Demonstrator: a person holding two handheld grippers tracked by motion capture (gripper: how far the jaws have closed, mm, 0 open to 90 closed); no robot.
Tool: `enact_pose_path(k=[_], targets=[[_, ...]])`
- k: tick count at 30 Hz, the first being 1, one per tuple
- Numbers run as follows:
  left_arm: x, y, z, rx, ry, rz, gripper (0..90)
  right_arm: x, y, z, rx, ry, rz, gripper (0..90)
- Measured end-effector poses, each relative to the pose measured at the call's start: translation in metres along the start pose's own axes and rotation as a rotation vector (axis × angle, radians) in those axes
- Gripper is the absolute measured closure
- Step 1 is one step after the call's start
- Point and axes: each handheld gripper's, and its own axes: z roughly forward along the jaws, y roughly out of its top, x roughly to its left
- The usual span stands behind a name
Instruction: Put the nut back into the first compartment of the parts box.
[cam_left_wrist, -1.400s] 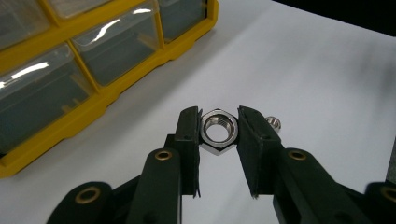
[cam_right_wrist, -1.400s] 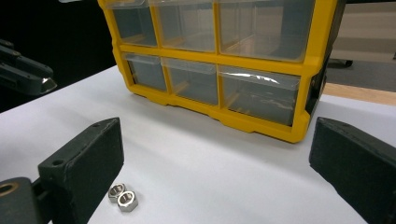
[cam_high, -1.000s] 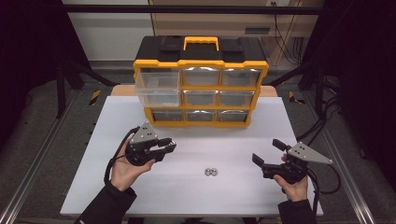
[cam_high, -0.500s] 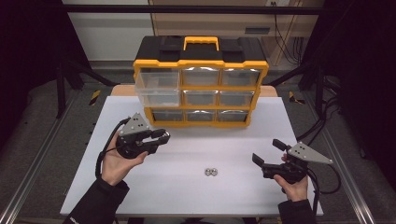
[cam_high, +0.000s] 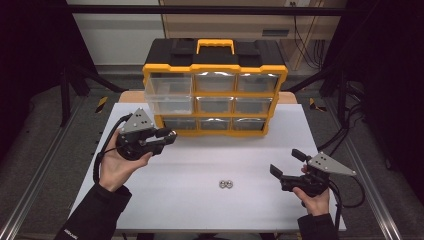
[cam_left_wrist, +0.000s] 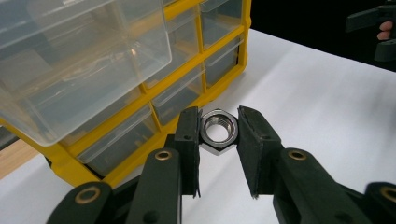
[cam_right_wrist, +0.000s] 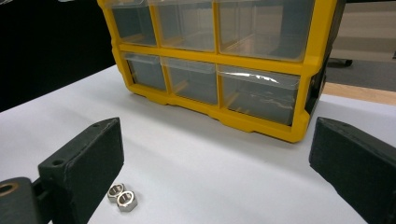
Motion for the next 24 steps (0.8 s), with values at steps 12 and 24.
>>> enact_pose_path(k=[12,24], targets=[[0.009,0.018,-0.016,-0.009,0.024,0.01,69.2,0.0,0.0,0.0,0.001,0.002,0.0,3.5],[0.018,0.036,-0.032,-0.029,0.069,0.007,69.2,0.0,0.0,0.0,-0.001,0.002,0.0,3.6]])
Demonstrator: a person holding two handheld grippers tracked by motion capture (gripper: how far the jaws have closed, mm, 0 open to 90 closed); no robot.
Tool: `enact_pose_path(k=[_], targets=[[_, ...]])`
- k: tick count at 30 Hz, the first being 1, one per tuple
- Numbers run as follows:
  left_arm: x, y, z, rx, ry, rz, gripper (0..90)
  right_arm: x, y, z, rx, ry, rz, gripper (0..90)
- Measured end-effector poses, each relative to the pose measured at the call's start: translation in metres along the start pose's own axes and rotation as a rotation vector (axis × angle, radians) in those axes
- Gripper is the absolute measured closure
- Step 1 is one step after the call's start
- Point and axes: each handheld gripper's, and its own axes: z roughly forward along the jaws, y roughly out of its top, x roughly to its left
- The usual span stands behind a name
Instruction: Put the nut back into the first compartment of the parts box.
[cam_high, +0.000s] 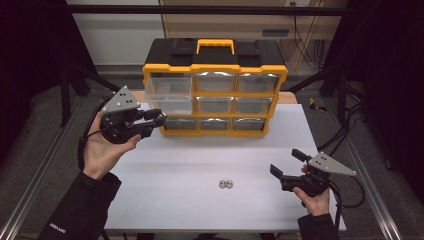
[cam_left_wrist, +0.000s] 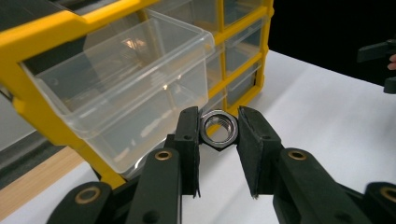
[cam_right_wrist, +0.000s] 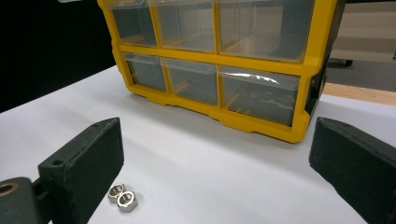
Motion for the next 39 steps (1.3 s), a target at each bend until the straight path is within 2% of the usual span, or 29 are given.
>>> enact_pose_path(k=[21,39], targets=[[0.017,0.029,-0.008,-0.025,0.047,-0.008,69.2,0.0,0.0,-0.001,-0.002,0.003,0.002,3.6],[0.034,0.047,0.001,-0.024,0.102,-0.02,69.2,0.0,0.001,-0.001,-0.005,0.005,0.004,3.6]])
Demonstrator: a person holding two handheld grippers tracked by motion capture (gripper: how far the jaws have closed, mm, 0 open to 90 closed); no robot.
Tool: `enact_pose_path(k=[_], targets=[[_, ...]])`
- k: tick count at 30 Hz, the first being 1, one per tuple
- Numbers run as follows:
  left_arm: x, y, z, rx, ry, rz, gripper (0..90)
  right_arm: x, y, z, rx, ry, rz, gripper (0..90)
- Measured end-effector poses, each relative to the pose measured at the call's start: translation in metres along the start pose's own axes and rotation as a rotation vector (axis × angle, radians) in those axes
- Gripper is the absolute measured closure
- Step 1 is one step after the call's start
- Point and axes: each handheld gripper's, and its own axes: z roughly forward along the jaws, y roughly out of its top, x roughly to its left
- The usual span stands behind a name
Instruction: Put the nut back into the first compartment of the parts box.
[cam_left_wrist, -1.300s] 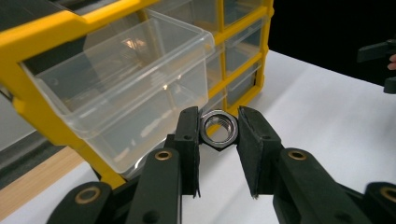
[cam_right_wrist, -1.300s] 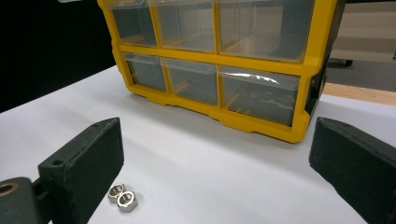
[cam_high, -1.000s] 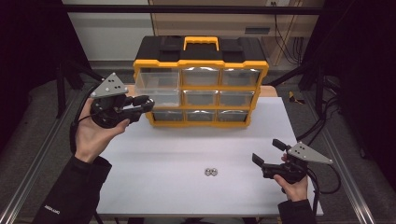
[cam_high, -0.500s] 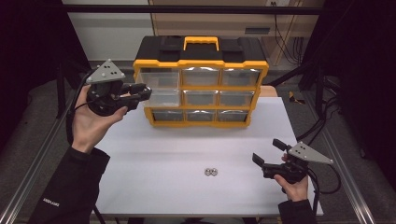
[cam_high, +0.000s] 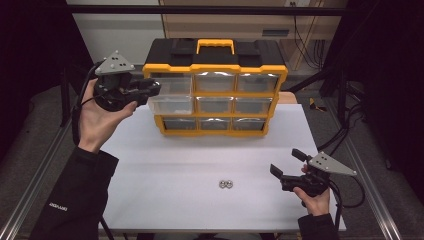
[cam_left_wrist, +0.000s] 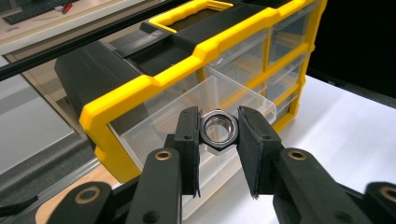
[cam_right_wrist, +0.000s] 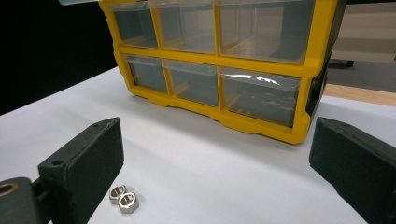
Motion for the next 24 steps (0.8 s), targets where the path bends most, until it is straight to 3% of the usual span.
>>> enact_pose_path(k=[8,24], targets=[[0.009,0.003,0.011,0.014,0.026,-0.002,69.2,0.0,0.0,0.001,0.003,0.001,0.0,3.5],[0.019,-0.007,0.029,0.066,0.051,-0.01,69.2,0.0,0.0,0.0,0.003,0.001,0.001,3.6]])
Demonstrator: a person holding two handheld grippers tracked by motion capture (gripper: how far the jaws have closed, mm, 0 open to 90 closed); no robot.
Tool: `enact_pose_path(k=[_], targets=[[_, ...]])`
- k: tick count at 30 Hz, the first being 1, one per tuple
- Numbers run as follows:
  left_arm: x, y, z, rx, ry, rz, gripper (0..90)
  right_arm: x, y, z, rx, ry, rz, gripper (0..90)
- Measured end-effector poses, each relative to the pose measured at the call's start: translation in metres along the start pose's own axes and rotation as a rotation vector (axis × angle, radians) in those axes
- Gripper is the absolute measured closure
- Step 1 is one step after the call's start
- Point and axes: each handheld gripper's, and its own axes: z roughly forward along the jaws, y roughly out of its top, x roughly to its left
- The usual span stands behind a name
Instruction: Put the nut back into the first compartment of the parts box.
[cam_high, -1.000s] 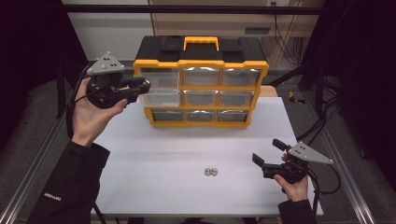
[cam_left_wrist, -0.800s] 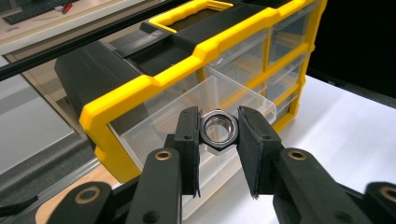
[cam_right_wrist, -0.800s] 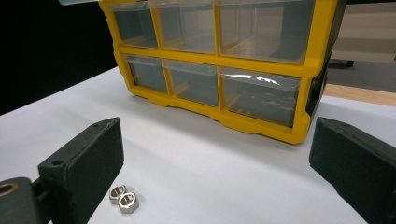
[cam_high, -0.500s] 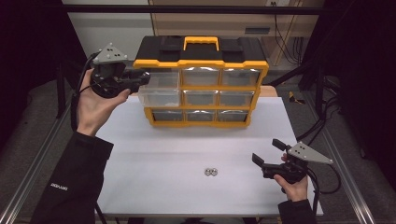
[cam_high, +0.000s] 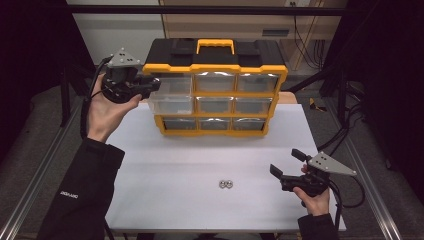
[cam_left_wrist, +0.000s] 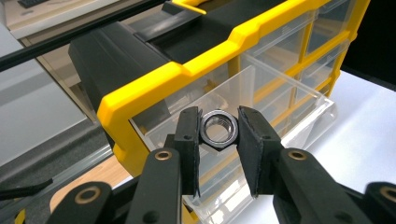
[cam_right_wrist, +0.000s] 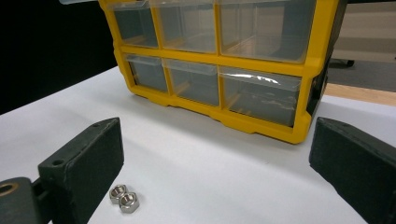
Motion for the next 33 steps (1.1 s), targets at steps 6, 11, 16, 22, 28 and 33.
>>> enact_pose_path(k=[6,11,16,22,28,33], targets=[[0.001,-0.004,0.005,0.013,0.009,0.002,69.2,0.0,0.0,0.0,0.0,0.001,-0.002,3.6],[0.004,-0.005,0.009,0.038,0.014,0.005,69.2,0.0,0.0,0.0,0.0,0.002,-0.002,3.6],[0.005,-0.006,0.014,0.052,0.016,0.0,69.2,0.0,0.0,0.0,-0.001,0.001,-0.001,3.6],[0.007,-0.007,0.018,0.073,0.013,-0.001,69.2,0.0,0.0,0.001,-0.001,0.003,-0.001,3.6],[0.006,-0.006,0.023,0.093,0.022,0.005,69.1,0.0,0.0,0.0,0.0,0.002,-0.002,3.6],[0.003,-0.006,0.028,0.104,0.04,0.007,69.1,0.0,0.0,0.0,-0.002,0.003,0.0,3.6]])
